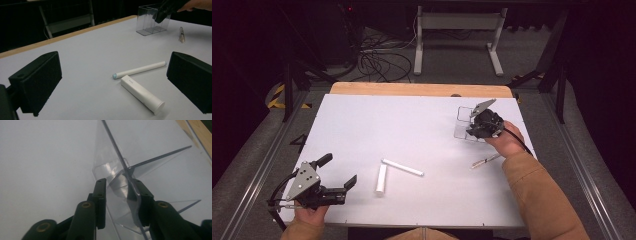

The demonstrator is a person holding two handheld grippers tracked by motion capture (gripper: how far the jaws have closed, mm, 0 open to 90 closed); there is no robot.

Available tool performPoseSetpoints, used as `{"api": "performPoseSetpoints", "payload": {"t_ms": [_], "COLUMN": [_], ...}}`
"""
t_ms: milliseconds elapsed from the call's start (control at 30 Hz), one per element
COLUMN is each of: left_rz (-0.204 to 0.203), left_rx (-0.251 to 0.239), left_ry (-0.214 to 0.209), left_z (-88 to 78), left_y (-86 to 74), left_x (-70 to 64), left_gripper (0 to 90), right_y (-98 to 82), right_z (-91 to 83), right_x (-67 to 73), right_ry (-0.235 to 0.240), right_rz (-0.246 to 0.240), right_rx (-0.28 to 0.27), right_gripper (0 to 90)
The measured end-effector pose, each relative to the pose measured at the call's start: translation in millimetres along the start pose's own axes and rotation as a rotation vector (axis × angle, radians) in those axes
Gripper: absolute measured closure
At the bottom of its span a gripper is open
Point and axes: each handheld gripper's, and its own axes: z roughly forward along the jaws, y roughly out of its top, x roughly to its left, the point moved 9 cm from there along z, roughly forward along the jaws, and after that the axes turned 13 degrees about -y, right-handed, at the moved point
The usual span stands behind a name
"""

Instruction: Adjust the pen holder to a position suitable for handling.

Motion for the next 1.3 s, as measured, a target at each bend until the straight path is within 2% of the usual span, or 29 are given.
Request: {"api": "performPoseSetpoints", "payload": {"t_ms": [100, 167, 233, 300, 433, 567, 667, 833, 1033, 1300], "left_rz": [0.000, 0.001, 0.000, 0.000, 0.002, 0.003, 0.001, 0.003, -0.002, 0.000], "left_rx": [0.001, -0.001, 0.001, 0.002, 0.001, 0.002, 0.001, 0.001, -0.001, 0.003], "left_ry": [0.000, 0.000, -0.001, -0.001, -0.002, -0.003, -0.004, -0.006, -0.007, -0.010], "left_z": [-0.1, -0.1, -0.2, 0.0, 0.4, 0.2, 0.1, -0.5, -0.2, -0.1], "left_y": [0.1, 0.2, 0.0, -0.1, -0.1, -0.1, -0.3, -0.4, -0.6, -0.8], "left_x": [-0.3, -0.3, -0.2, -0.3, -0.5, -0.8, -0.7, -0.3, -0.5, -0.8], "left_gripper": [0.6, 0.6, 0.6, 0.6, 0.6, 0.6, 0.6, 0.6, 0.6, 0.7], "right_y": [2.9, 5.5, 9.7, 14.9, 31.7, 54.6, 69.2, 87.1, 99.6, 106.7], "right_z": [-3.0, -5.4, -8.1, -11.0, -19.4, -28.8, -32.3, -30.7, -24.1, -18.3], "right_x": [3.2, 5.6, 8.0, 11.9, 23.2, 41.2, 56.1, 79.8, 102.6, 126.1], "right_ry": [0.013, 0.027, 0.030, 0.055, 0.077, 0.123, 0.156, 0.215, 0.268, 0.324], "right_rz": [-0.026, -0.039, -0.034, -0.038, -0.084, -0.127, -0.190, -0.244, -0.297, -0.372], "right_rx": [0.001, 0.001, 0.002, -0.011, -0.055, -0.104, -0.131, -0.154, -0.165, -0.179], "right_gripper": [76.8, 84.4, 84.2, 84.8, 85.7, 85.5, 85.4, 85.0, 85.0, 85.0]}}
